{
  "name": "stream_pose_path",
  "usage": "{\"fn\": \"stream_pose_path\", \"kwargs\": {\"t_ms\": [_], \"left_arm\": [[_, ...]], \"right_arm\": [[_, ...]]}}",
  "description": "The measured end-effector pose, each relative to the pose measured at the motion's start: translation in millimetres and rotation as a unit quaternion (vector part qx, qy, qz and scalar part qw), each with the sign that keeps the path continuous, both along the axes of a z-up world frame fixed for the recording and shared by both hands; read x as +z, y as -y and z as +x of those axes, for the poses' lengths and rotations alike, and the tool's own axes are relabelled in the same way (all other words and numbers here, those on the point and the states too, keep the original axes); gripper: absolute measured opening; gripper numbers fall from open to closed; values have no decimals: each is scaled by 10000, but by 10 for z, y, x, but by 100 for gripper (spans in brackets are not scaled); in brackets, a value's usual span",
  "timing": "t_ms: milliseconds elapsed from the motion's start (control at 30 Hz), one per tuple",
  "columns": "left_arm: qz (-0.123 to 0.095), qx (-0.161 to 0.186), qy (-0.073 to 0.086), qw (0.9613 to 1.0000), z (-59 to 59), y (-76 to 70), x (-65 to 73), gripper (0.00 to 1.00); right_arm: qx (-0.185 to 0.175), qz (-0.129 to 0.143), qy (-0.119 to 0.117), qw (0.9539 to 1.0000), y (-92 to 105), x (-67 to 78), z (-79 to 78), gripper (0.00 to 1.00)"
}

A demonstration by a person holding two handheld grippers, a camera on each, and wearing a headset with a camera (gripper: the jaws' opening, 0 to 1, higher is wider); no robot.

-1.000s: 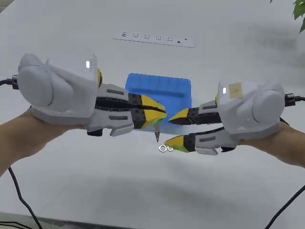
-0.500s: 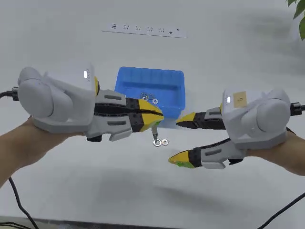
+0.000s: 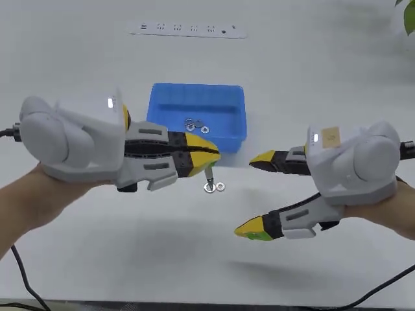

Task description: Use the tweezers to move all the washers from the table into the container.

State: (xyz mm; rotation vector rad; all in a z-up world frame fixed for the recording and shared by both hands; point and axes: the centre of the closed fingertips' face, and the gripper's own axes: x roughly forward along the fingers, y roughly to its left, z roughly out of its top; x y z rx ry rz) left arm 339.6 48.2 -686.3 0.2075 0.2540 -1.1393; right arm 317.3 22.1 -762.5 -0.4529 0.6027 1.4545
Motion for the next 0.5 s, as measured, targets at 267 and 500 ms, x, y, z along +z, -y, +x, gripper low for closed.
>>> {"fn": "stream_pose_path", "kwargs": {"t_ms": [267, 500], "left_arm": [[-2, 0, -32, 10000, -1, 10, -44, 5], [15, 1, -93, 10000, 7, 36, -133, 5]], "right_arm": [[-105, 21, -79, 9999, 37, -22, -26, 74], [-135, -2, -154, 9998, 81, -41, -52, 73]]}}
